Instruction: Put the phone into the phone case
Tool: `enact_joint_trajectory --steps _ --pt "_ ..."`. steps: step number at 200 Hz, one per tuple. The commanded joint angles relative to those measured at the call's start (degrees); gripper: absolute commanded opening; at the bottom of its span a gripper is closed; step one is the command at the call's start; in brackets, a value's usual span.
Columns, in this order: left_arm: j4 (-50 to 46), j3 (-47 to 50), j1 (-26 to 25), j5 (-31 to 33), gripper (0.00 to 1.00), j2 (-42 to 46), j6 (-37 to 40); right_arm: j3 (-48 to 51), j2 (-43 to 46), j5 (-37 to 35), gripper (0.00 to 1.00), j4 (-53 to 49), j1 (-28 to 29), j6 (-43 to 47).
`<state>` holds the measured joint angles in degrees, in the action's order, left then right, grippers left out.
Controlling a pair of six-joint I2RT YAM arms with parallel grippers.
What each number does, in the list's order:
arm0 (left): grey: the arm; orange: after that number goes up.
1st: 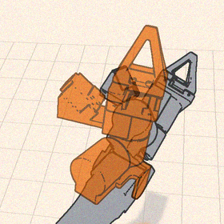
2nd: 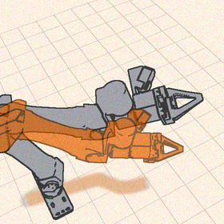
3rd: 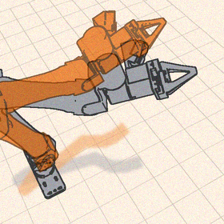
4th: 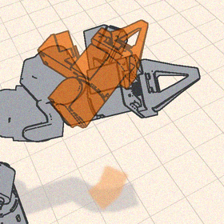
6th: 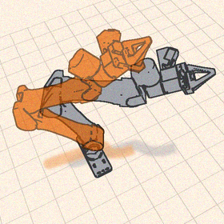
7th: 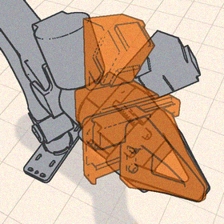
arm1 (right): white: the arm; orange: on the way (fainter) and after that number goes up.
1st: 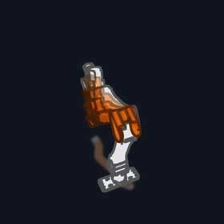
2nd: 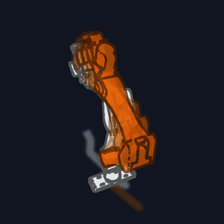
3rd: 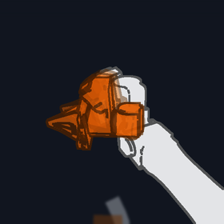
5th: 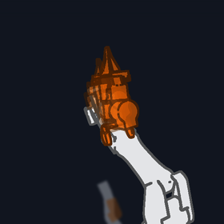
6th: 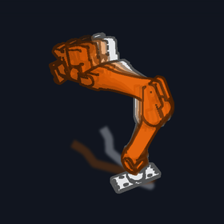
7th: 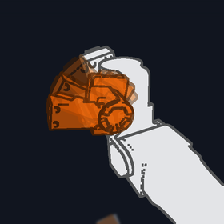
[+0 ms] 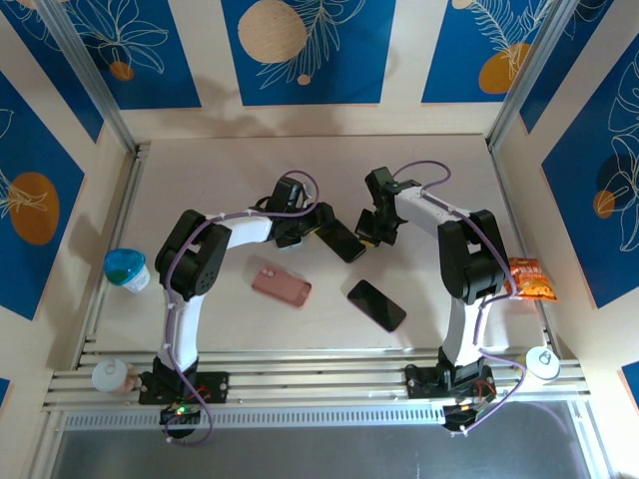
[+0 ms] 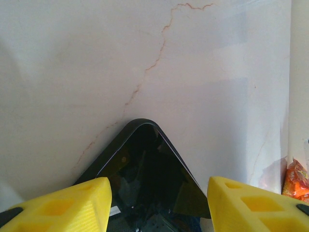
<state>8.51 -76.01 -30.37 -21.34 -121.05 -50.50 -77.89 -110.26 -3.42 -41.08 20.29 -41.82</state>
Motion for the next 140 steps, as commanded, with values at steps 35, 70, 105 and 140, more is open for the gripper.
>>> enact_joint_trajectory --steps 35,70,105,140 --pt "-2.27 1.48 0.75 1.81 0.57 -1.82 0.4 2.15 -3.99 0.34 0.0 1.04 0.34 1.04" --pt "-2.36 1.56 0.76 1.79 0.57 -1.82 0.51 4.88 -5.35 -0.69 0.0 2.04 1.7 0.91" --pt "-2.27 1.56 0.75 1.48 0.57 -1.99 0.36 10.19 -7.46 -2.08 0.0 3.02 5.29 -0.28" --pt "-2.28 2.09 0.75 1.45 0.57 -1.85 0.43 15.27 -10.14 -0.64 0.0 6.07 7.64 -2.51"
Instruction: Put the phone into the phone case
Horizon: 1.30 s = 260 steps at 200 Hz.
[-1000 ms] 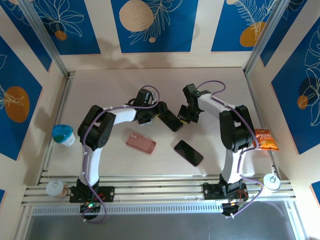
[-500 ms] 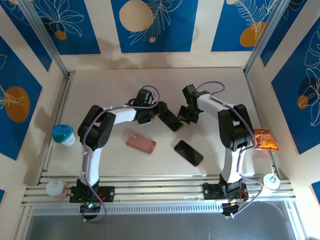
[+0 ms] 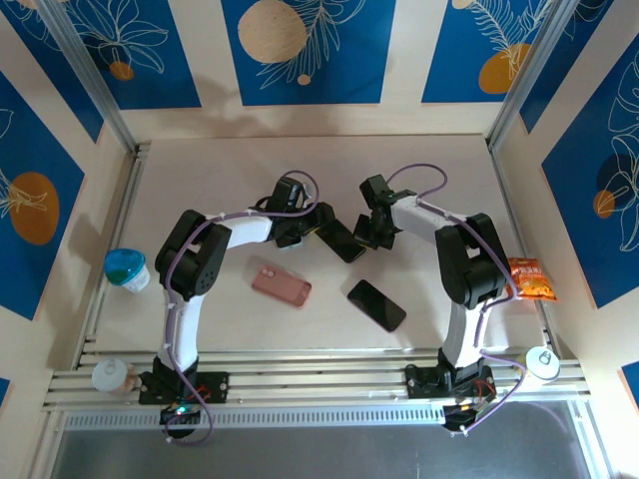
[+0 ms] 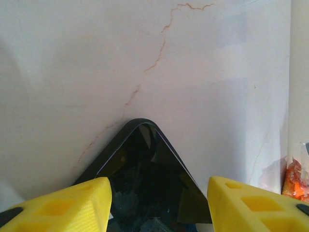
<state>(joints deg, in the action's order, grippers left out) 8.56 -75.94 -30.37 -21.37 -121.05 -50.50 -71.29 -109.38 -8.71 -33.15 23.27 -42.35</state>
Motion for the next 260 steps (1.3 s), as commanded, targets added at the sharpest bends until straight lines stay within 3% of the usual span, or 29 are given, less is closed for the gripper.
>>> enact_joint_trajectory --steps 1,79,126,177,213,260 --pt "-2.32 2.03 0.75 1.44 0.57 -1.88 0.42 8.69 -11.15 4.66 0.0 -1.81 4.72 -1.97" --pt "-1.17 2.94 0.77 0.76 0.57 -2.76 -0.13 9.83 -17.1 7.25 0.0 0.32 6.18 -3.68" --pt "-2.91 -2.57 0.97 0.58 0.57 -6.41 0.14 6.79 -12.81 10.54 0.0 1.75 5.74 -5.6" --pt "-7.65 -13.53 3.43 1.55 0.57 -9.05 1.19 2.34 -6.69 8.87 0.0 5.59 4.32 -9.21" --pt "-8.58 -13.28 5.65 1.79 0.57 -4.64 2.06 0.42 -7.18 8.54 0.0 9.68 3.01 -11.21" --pt "-8.85 0.78 9.71 2.94 0.57 9.85 3.7 -0.61 -8.85 8.07 0.0 14.05 2.74 -15.65"
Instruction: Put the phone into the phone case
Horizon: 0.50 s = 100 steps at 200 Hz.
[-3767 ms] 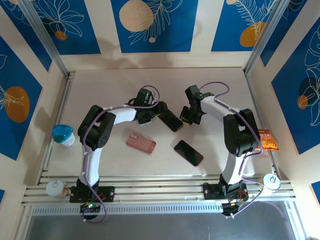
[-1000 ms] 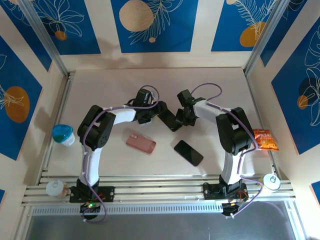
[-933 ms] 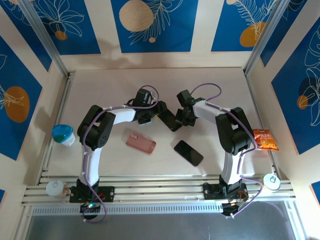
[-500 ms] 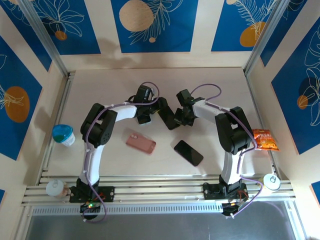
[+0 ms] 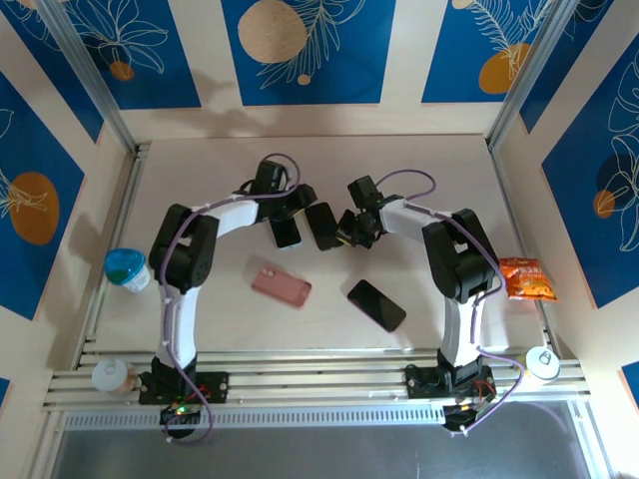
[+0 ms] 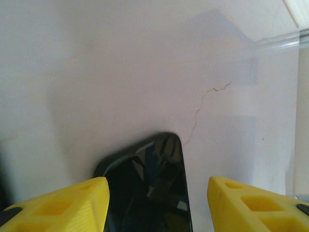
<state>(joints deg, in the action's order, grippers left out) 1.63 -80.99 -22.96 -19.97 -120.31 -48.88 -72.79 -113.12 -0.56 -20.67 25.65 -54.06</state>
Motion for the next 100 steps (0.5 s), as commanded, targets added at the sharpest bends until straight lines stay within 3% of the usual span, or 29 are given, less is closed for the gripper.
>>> enact_joint_trajectory --steps 1,40,100 --pt "-1.95 6.37 2.35 1.61 0.57 9.42 2.15 0.85 -5.19 -0.07 0.0 1.67 0.36 -4.11" --pt "-6.98 15.98 3.55 5.96 0.59 18.05 4.75 -0.46 -7.68 1.34 0.0 4.74 0.53 -6.91" --pt "-5.74 18.03 4.15 5.21 0.59 16.27 3.46 -3.26 -9.1 0.61 0.0 5.6 0.52 -7.9"
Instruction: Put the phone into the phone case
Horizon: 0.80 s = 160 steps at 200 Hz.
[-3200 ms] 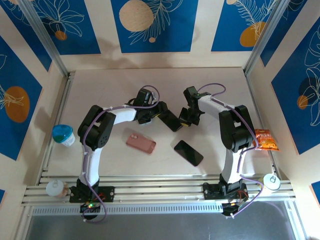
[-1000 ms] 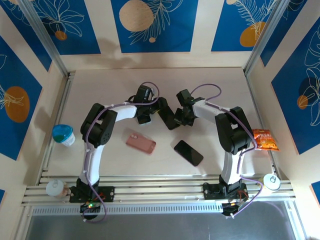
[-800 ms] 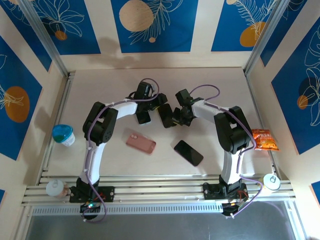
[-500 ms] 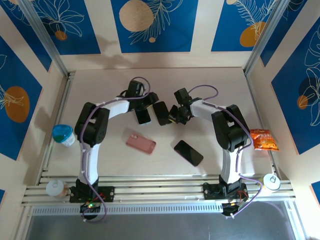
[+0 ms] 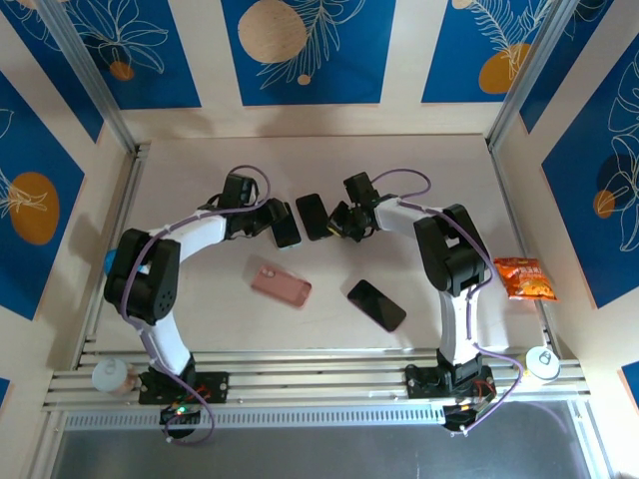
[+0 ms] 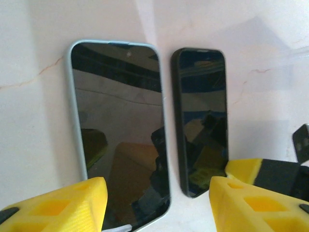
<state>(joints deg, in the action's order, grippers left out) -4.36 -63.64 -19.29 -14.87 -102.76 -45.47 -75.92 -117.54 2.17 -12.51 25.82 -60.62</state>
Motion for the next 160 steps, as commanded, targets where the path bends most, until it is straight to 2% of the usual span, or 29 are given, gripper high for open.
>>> enact_joint_trajectory --steps 1,32,74,79,97,117,133,160 --pt "0.28 0.64 0.48 0.11 0.59 -1.29 0.0 -0.21 -4.75 -2.1 0.0 -2.58 0.36 -1.34" --pt "0.93 1.08 0.45 -0.51 0.59 -0.46 0.36 -0.63 -3.34 -2.91 0.0 -3.37 0.73 0.53" --pt "-0.55 5.63 -0.26 -0.1 0.59 4.32 1.95 4.31 5.38 -6.12 0.0 -4.23 2.33 3.95" --pt "-1.0 6.48 -0.43 0.24 0.59 5.08 2.2 5.65 7.15 -6.82 0.05 -3.93 2.46 4.56" --pt "-3.04 8.63 -1.7 1.18 0.59 7.71 3.03 9.74 13.66 -7.98 0.37 -4.03 2.74 8.67" --pt "-5.05 11.06 -3.65 2.58 0.59 10.6 3.59 11.6 19.52 -8.27 0.58 -9.67 2.81 15.8" --pt "-6.62 13.11 -5.61 3.98 0.59 12.62 3.73 12.9 23.18 -8.78 0.67 -15.87 3.0 20.96" --pt "-8.32 16.05 -9.82 6.16 0.59 15.12 4.14 17.73 28.54 -9.76 0.74 -23.43 3.77 24.97"
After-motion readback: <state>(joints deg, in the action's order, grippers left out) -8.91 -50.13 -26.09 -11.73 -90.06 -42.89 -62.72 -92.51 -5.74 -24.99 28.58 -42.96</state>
